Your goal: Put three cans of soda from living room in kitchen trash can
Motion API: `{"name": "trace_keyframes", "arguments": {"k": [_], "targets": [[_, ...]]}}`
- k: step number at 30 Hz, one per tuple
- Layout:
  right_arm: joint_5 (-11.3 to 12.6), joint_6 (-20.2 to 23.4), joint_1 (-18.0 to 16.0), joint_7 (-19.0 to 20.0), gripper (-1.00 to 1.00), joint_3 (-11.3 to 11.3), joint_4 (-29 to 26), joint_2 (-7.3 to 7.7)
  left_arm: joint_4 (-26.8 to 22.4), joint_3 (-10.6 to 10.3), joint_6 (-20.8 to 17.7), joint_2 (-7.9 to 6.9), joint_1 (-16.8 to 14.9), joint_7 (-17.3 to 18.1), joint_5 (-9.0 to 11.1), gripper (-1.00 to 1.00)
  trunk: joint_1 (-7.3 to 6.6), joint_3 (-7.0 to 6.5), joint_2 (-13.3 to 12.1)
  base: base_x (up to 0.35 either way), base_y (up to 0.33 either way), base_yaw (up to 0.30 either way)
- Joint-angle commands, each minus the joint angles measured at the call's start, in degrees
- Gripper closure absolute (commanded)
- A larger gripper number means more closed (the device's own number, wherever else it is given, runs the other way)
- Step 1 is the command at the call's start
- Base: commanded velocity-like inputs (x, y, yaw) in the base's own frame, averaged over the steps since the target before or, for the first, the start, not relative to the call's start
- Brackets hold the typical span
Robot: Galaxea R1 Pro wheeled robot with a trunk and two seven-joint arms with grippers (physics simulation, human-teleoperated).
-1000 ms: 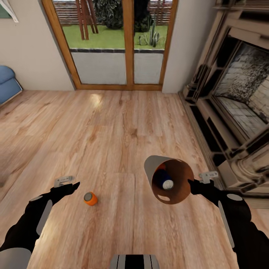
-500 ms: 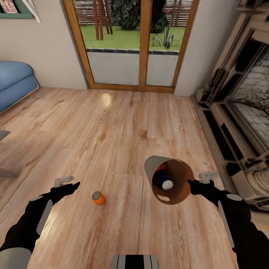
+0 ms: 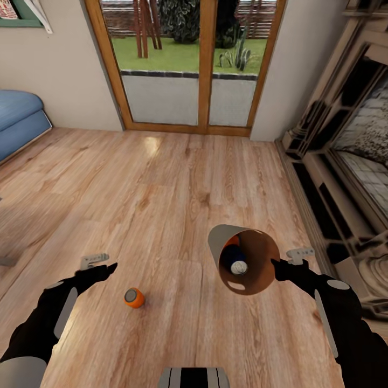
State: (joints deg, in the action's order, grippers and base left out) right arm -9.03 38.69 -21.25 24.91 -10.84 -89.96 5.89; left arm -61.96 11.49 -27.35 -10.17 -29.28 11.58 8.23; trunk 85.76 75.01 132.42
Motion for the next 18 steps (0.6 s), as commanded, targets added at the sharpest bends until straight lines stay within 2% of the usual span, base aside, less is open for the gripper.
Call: {"name": "trace_keyframes", "arguments": {"k": [1, 3, 4, 5, 7, 9, 13, 15, 16, 17, 18], "targets": [[0.86, 0.14, -0.02, 0.14, 1.0, 0.03, -0.05, 0.0, 0.0, -0.07, -0.45, 0.08, -0.02, -0.08, -0.03, -1.0, 0.0, -0.01, 0.0, 0.012, -0.013, 0.0], [0.86, 0.12, -0.02, 0.14, 1.0, 0.03, -0.05, 0.0, 0.0, -0.2, -2.61, 0.71, -0.05, -0.29, -0.09, -1.0, 0.0, -0.01, 0.0, 0.008, -0.009, 0.0], [0.86, 0.11, -0.02, 0.14, 1.0, 0.04, -0.05, 0.0, 0.0, -0.32, -5.62, 1.78, -0.06, -0.62, -0.21, -1.0, 0.0, -0.01, 0.0, 0.003, -0.003, 0.0], [0.86, 0.1, -0.02, 0.14, 1.0, 0.06, -0.04, 0.0, 0.0, -0.36, -6.67, 2.18, -0.08, -0.91, -0.27, -1.0, 0.0, -0.01, 0.0, 0.003, -0.003, 0.0], [0.86, 0.08, -0.02, 0.14, 1.0, 0.09, -0.08, 0.0, -0.4, -0.5, -9.9, 3.35, -0.15, -3.38, -0.22, -1.0, 0.0, -0.01, 0.0, 0.001, -0.001, 0.0], [0.86, 0.11, -0.02, 0.14, 1.0, 0.1, -0.08, 0.0, -0.59, -0.66, -10.77, 3.74, -0.24, -4.79, -0.22, -1.0, 0.0, -0.01, 0.0, 0.0, 0.0, 0.0], [0.86, 0.15, -0.02, 0.11, 1.0, 0.11, -0.05, 0.0, 0.76, -2.53, -11.95, 4.57, -2.14, -7.1, -0.41, -1.0, 0.0, -0.01, 0.0, 0.0, 0.0, 0.0], [0.88, 0.15, -0.02, 0.11, 1.0, 0.16, -0.05, 0.0, 4.19, -3.81, -12.18, 4.8, -5.24, -8.01, -0.49, -1.0, 0.0, -0.01, 0.0, 0.0, 0.0, 0.0], [0.91, 0.15, -0.02, 0.09, 1.0, 0.18, -0.05, -0.02, 8.22, -4.25, -12.28, 4.93, -9.98, -10.2, -0.54, -1.0, 0.0, -0.01, 0.0, 0.0, 0.0, 0.0], [0.92, 0.15, -0.02, 0.1, 1.0, 0.18, -0.06, -0.02, 9.77, -4.36, -12.3, 5.01, -11.9, -11.44, -0.55, -1.0, 0.0, -0.01, 0.0, 0.0, 0.0, 0.0], [0.93, 0.15, -0.02, 0.1, 1.0, 0.19, -0.11, -0.01, 13.06, -4.52, -12.37, 5.34, -15.94, -14.35, -0.53, -1.0, 0.0, -0.01, 0.0, 0.0, 0.0, 0.0]]}}
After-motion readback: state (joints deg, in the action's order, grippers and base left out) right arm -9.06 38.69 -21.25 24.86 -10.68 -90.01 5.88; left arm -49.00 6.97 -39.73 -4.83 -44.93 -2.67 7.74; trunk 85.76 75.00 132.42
